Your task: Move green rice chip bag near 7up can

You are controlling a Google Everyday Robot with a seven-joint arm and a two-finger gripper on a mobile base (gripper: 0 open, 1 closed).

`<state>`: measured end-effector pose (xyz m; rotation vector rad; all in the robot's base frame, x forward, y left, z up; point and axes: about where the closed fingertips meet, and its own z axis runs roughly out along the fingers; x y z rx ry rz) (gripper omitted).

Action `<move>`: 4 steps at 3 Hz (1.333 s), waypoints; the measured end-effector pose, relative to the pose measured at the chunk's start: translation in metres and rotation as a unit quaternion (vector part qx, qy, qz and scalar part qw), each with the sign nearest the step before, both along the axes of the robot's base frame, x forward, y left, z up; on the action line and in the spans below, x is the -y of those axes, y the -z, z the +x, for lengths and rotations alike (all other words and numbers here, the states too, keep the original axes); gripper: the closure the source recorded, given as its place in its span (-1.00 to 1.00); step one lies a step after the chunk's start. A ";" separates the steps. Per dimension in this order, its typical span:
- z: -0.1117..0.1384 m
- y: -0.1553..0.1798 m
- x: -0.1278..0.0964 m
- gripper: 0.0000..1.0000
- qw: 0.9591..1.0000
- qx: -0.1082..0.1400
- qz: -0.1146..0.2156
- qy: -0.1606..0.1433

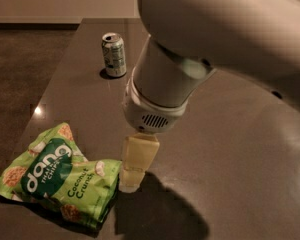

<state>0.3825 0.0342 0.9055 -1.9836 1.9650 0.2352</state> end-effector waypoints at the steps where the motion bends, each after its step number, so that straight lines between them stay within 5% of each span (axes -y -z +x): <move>1: -0.011 0.012 -0.024 -1.00 1.000 -0.009 0.004 -0.022; 3: -0.031 0.048 -0.065 -1.00 0.997 -0.045 0.010 -0.064; 4: -0.040 0.057 -0.077 -0.63 0.995 -0.060 0.015 -0.081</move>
Offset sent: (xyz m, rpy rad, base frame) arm -0.0318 0.0746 -0.0672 0.0095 0.1176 0.1470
